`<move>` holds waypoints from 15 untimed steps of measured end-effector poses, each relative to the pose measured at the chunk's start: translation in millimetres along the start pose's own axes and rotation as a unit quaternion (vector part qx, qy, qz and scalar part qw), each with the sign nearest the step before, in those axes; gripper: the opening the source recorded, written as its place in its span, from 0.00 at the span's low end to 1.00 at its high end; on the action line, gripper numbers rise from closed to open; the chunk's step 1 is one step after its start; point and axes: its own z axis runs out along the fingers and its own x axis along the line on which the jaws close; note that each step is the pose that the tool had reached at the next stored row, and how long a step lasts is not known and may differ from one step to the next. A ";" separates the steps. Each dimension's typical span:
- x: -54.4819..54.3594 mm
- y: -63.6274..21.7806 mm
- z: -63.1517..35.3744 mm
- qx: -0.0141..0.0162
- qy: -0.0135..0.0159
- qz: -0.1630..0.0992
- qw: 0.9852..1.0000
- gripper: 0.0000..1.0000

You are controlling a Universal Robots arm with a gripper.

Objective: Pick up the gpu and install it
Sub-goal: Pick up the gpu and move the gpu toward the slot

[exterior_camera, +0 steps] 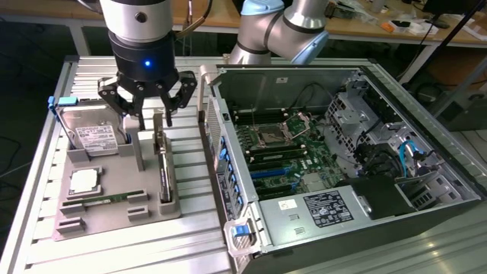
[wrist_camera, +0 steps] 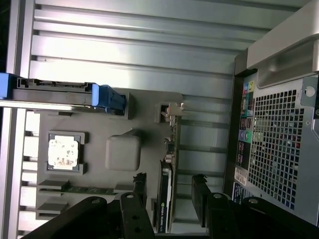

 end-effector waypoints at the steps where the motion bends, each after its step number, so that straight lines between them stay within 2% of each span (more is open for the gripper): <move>1: -0.1 0.0 0.4 0.000 0.000 0.000 1.000 0.49; 15: -0.2 -1.8 6.3 0.000 0.000 -0.002 1.000 0.49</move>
